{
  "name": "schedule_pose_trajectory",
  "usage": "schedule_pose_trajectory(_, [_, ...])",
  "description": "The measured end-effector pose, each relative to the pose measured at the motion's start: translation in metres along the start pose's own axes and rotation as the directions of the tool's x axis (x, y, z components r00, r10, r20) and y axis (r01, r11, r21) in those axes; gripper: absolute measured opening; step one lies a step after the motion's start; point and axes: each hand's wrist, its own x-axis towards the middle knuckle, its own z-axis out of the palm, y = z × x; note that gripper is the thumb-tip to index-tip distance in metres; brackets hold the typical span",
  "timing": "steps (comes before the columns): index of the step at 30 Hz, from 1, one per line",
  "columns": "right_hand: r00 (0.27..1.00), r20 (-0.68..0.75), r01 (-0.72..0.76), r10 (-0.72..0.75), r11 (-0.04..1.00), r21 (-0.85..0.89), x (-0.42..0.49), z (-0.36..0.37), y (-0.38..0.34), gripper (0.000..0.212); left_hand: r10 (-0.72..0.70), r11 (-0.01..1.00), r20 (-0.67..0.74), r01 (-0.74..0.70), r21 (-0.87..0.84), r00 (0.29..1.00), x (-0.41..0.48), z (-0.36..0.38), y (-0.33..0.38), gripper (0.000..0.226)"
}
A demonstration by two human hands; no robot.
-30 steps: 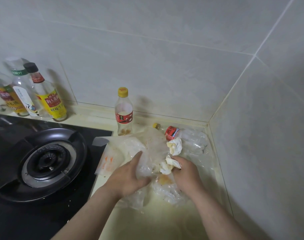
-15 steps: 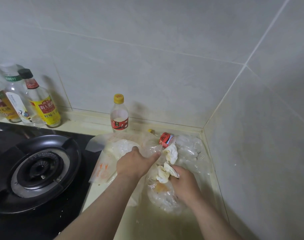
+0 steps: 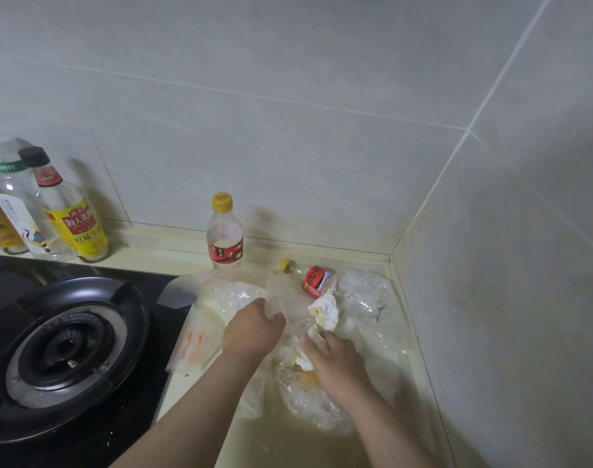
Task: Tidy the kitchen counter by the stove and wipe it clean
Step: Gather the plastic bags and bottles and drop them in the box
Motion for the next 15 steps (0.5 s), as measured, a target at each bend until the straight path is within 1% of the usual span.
schedule_pose_trajectory(3, [1.0, 0.009, 0.008, -0.006, 0.985, -0.175, 0.0, 0.008, -0.004, 0.081, -0.002, 0.997, 0.003, 0.002, -0.08, 1.0, 0.0, -0.001, -0.012, 0.012])
schedule_pose_trajectory(5, [1.0, 0.018, 0.021, -0.017, 0.969, -0.245, 0.0, 0.01, -0.002, 0.091, 0.014, 0.995, 0.013, -0.013, -0.098, 1.0, 0.0, -0.001, -0.018, 0.01])
schedule_pose_trajectory(7, [1.0, 0.016, 0.024, -0.02, 0.947, -0.32, 0.002, 0.013, -0.002, 0.093, 0.037, 0.995, 0.025, -0.034, -0.09, 0.999, -0.001, 0.0, -0.023, 0.012])
schedule_pose_trajectory(8, [1.0, 0.012, 0.025, -0.022, 0.94, -0.341, 0.002, 0.014, -0.003, 0.089, 0.041, 0.995, 0.029, -0.038, -0.095, 0.999, -0.001, 0.0, -0.024, 0.013])
schedule_pose_trajectory(9, [1.0, 0.004, 0.02, -0.019, 0.943, -0.332, 0.004, 0.014, -0.004, 0.081, 0.043, 0.993, 0.032, -0.039, -0.108, 0.999, -0.001, 0.0, -0.025, 0.012])
schedule_pose_trajectory(10, [1.0, -0.004, 0.013, -0.015, 0.957, -0.289, 0.007, 0.014, -0.006, 0.07, 0.042, 0.992, 0.035, -0.037, -0.123, 0.999, -0.002, -0.001, -0.025, 0.01])
schedule_pose_trajectory(12, [1.0, -0.005, 0.019, -0.02, 0.988, -0.151, 0.009, 0.01, -0.009, 0.05, 0.046, 0.987, 0.031, -0.041, -0.153, 0.998, -0.004, -0.003, -0.026, 0.009])
schedule_pose_trajectory(15, [0.999, -0.015, 0.03, -0.03, 0.999, 0.028, 0.006, -0.003, -0.011, 0.038, 0.055, 0.98, -0.005, -0.055, -0.192, 0.998, -0.006, -0.008, -0.026, 0.011])
